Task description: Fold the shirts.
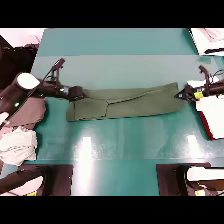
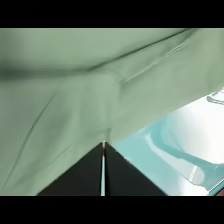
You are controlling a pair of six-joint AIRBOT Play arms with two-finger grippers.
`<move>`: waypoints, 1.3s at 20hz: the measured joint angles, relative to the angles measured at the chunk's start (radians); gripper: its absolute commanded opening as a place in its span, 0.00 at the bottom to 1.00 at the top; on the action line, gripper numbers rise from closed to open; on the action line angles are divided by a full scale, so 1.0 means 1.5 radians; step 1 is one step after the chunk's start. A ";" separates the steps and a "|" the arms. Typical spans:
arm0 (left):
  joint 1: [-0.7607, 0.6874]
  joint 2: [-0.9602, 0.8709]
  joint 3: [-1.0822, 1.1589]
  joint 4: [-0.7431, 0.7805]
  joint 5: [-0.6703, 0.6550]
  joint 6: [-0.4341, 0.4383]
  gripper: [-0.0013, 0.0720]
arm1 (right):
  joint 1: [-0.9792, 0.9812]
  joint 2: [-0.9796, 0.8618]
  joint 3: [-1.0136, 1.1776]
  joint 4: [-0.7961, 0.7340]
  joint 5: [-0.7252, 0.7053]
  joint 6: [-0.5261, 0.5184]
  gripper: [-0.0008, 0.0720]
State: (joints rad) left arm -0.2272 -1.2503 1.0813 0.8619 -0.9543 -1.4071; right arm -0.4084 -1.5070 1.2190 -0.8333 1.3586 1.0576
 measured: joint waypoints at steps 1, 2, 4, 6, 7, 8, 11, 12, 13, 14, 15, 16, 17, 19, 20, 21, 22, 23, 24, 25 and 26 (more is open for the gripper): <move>-0.021 -0.033 0.034 -0.002 0.001 0.001 0.05 | 0.013 0.011 0.021 0.001 0.015 0.012 0.03; -0.042 -0.067 0.068 -0.003 0.003 0.001 0.05 | 0.031 0.022 0.049 0.002 0.032 0.027 0.03; -0.084 -0.146 0.139 -0.004 0.005 0.001 0.05 | 0.070 0.035 0.105 0.013 0.060 0.057 0.03; -0.124 -0.232 0.209 -0.005 0.003 -0.001 0.05 | 0.118 0.042 0.166 0.039 0.080 0.083 0.03; -0.141 -0.270 0.239 -0.006 0.002 -0.002 0.05 | 0.142 0.045 0.193 0.049 0.085 0.095 0.03; -0.155 -0.305 0.267 -0.010 0.000 -0.004 0.05 | 0.168 0.045 0.218 0.057 0.085 0.105 0.03; -0.186 -0.390 0.337 -0.019 -0.003 -0.012 0.05 | 0.247 0.048 0.285 0.073 0.084 0.127 0.03; -0.192 -0.410 0.353 -0.020 -0.005 -0.014 0.05 | 0.271 0.048 0.303 0.074 0.080 0.132 0.03; -0.194 -0.423 0.364 -0.020 -0.004 -0.017 0.05 | 0.292 0.048 0.318 0.078 0.076 0.135 0.03; -0.196 -0.433 0.372 -0.020 -0.003 -0.019 0.05 | 0.312 0.046 0.334 0.080 0.072 0.140 0.03; -0.199 -0.441 0.379 -0.018 -0.003 -0.019 0.05 | 0.331 0.041 0.348 0.081 0.070 0.143 0.03; -0.201 -0.446 0.383 -0.017 -0.004 -0.020 0.05 | 0.346 0.035 0.362 0.081 0.069 0.144 0.03; -0.201 -0.450 0.387 -0.017 -0.004 -0.021 0.05 | 0.361 0.028 0.376 0.081 0.068 0.145 0.03; -0.196 -0.453 0.393 -0.011 -0.011 -0.022 0.05 | 0.387 0.011 0.401 0.082 0.068 0.148 0.03; -0.189 -0.453 0.395 -0.009 -0.017 -0.022 0.05 | 0.399 0.002 0.413 0.082 0.069 0.149 0.03; -0.181 -0.450 0.397 -0.004 -0.025 -0.022 0.05 | 0.410 -0.006 0.422 0.083 0.069 0.149 0.03; -0.170 -0.442 0.399 0.001 -0.034 -0.022 0.05 | 0.422 -0.015 0.429 0.083 0.069 0.149 0.03; -0.157 -0.430 0.400 0.009 -0.040 -0.023 0.05 | 0.433 -0.022 0.434 0.083 0.069 0.149 0.03; -0.142 -0.414 0.401 0.024 -0.053 -0.023 0.05 | 0.444 -0.030 0.438 0.083 0.068 0.149 0.03; -0.125 -0.395 0.402 0.041 -0.064 -0.023 0.05 | 0.457 -0.038 0.441 0.083 0.065 0.149 0.03; -0.106 -0.371 0.403 0.063 -0.076 -0.023 0.05 | 0.469 -0.046 0.443 0.083 0.060 0.149 0.03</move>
State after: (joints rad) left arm -0.3855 -1.8061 1.6852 0.9558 -1.0683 -1.4422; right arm 0.2955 -1.5753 1.8832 -0.7082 1.4479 1.2816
